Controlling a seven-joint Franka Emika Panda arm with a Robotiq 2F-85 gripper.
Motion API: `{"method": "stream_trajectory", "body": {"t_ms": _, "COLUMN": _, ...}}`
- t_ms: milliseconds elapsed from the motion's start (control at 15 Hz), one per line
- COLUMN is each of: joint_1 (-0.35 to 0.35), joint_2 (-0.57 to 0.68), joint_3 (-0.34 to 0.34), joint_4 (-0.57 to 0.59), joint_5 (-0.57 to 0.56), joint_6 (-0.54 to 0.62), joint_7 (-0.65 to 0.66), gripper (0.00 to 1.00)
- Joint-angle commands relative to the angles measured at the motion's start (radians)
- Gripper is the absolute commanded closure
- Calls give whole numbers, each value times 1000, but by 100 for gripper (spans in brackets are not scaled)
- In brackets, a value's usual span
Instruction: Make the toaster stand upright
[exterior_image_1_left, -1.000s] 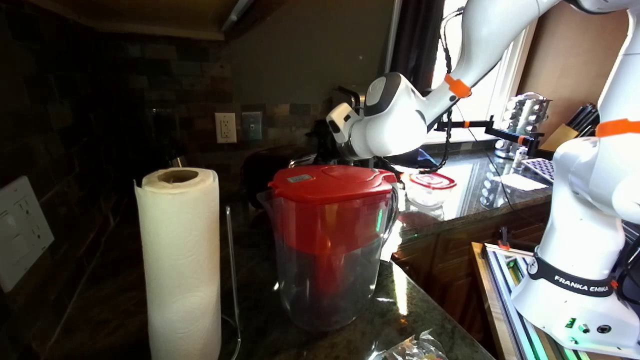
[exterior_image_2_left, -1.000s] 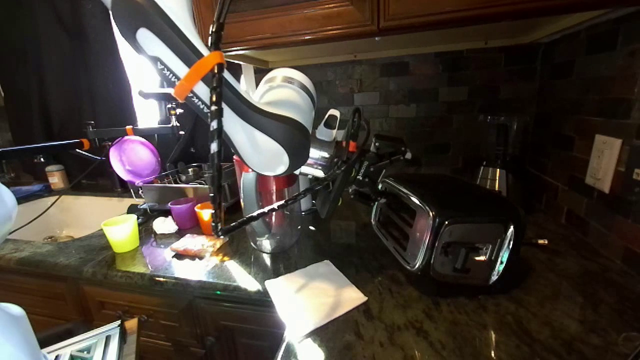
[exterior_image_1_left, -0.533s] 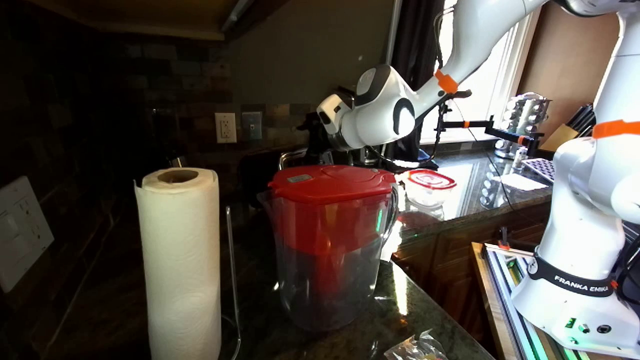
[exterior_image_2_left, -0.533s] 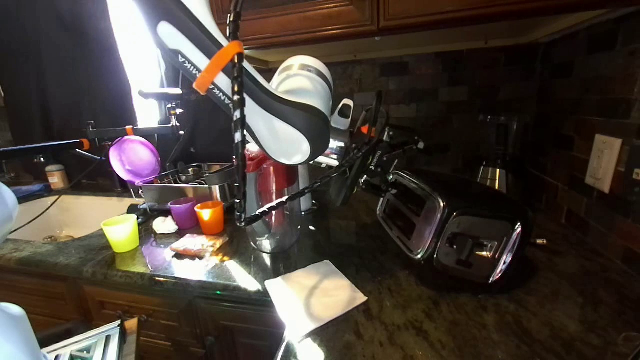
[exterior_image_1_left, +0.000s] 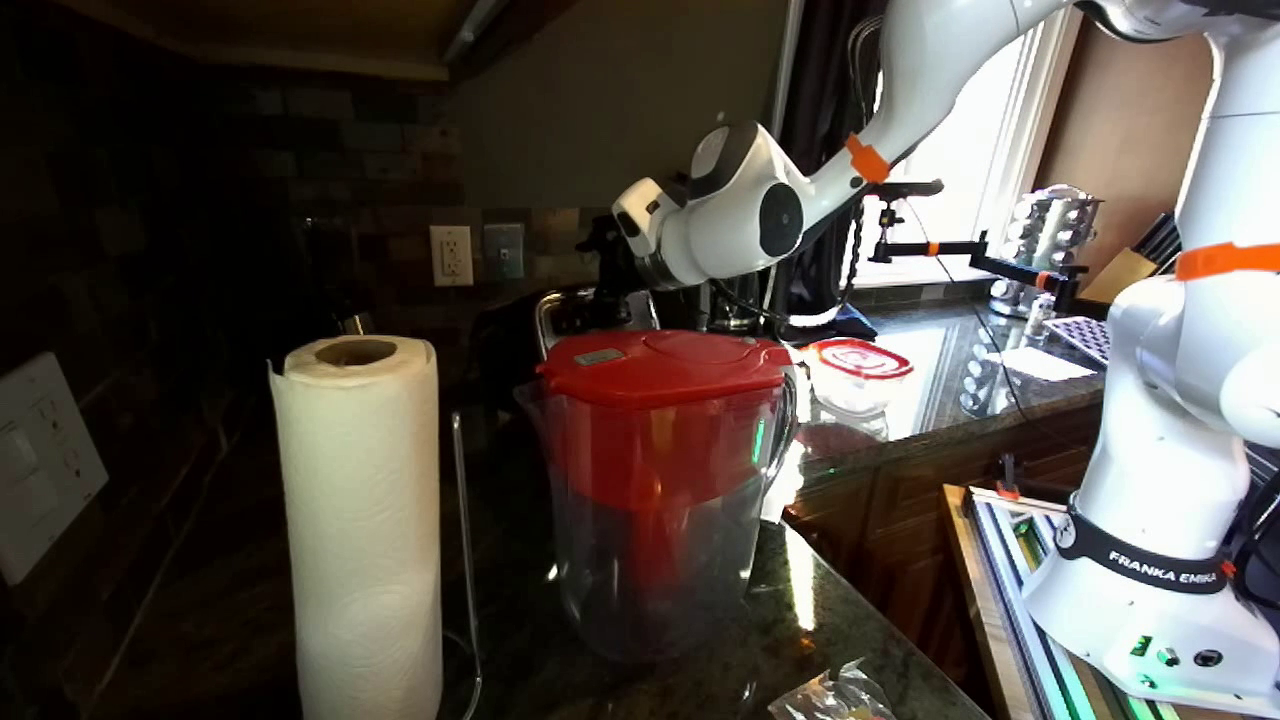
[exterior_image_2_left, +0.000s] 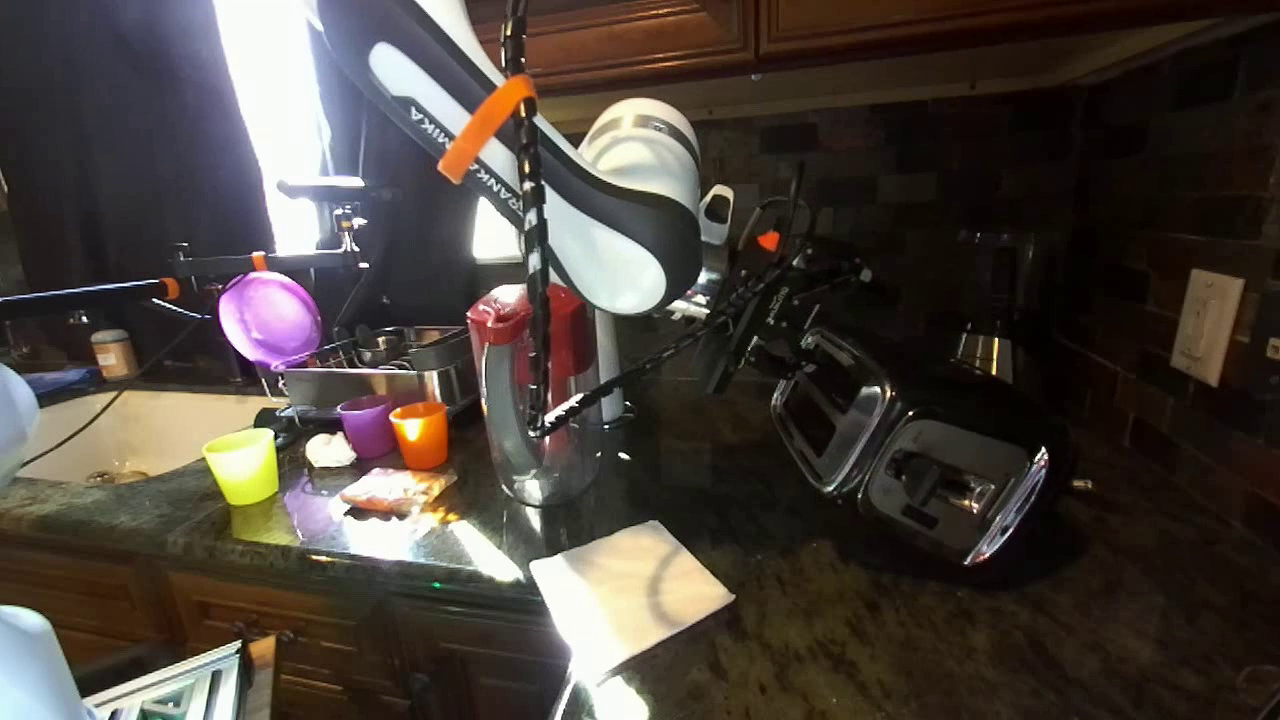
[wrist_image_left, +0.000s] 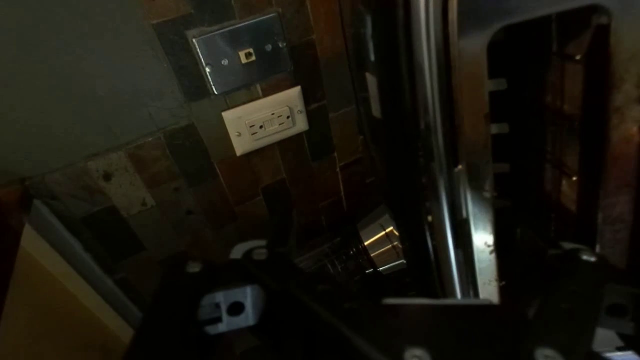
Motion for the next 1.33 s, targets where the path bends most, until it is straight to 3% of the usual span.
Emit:
{"method": "stream_trajectory", "body": {"t_ms": 0, "joint_1": -16, "joint_2": 31, "joint_3": -17, "joint_4": 70, "joint_5": 50, "joint_6": 54, "joint_7": -60, "gripper": 0}}
{"method": "stream_trajectory", "body": {"t_ms": 667, "joint_1": -31, "joint_2": 81, "joint_3": -33, "joint_4": 144, "joint_5": 198, "joint_6": 55, "joint_7": -185, "gripper": 0}}
{"method": "stream_trajectory", "body": {"t_ms": 1267, "joint_1": -33, "joint_2": 86, "joint_3": -33, "joint_4": 152, "joint_5": 273, "joint_6": 51, "joint_7": -210, "gripper": 0}}
